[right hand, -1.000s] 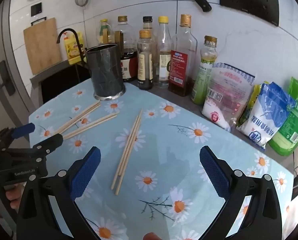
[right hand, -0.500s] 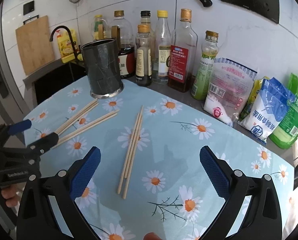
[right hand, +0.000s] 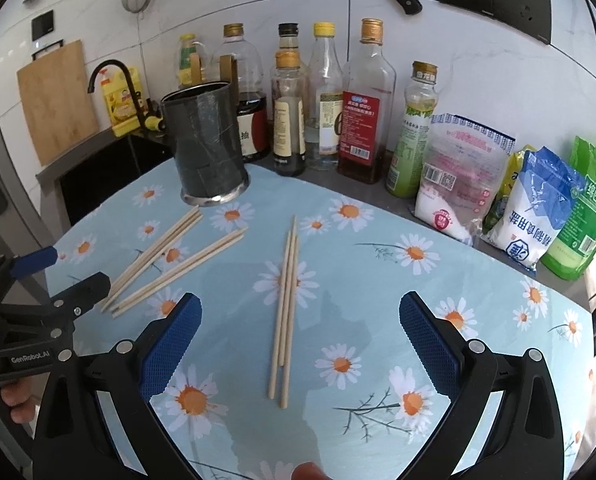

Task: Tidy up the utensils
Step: 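Move both grippers, open, toward the loose wooden chopsticks on the tablecloth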

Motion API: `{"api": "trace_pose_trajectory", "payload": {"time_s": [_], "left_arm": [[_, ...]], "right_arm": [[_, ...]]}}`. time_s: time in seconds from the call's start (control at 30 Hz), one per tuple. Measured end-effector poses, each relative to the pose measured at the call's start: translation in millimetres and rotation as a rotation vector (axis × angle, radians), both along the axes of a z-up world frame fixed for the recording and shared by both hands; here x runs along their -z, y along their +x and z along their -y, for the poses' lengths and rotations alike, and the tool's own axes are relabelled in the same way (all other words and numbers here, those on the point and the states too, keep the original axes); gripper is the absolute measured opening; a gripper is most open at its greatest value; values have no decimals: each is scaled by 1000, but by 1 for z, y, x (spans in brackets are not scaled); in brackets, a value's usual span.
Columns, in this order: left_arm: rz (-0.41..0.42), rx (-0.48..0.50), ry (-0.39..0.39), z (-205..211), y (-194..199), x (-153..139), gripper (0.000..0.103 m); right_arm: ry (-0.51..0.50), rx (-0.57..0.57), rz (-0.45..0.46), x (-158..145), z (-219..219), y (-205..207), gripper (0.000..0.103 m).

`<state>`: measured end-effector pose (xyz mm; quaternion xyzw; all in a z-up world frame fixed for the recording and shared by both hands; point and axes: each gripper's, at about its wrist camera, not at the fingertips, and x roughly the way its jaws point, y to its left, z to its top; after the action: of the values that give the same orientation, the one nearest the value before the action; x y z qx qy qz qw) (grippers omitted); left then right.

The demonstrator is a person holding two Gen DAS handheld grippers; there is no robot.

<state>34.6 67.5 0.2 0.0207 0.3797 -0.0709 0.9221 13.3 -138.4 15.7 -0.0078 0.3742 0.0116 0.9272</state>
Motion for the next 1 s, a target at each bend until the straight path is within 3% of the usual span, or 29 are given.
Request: {"api": "trace_pose_trajectory", "payload": {"time_s": [1.0], "left_arm": [[-6,-21,29,7,-1,-5,97]], "right_arm": [[-5,-18,-11,-1,12,2,95]]}}
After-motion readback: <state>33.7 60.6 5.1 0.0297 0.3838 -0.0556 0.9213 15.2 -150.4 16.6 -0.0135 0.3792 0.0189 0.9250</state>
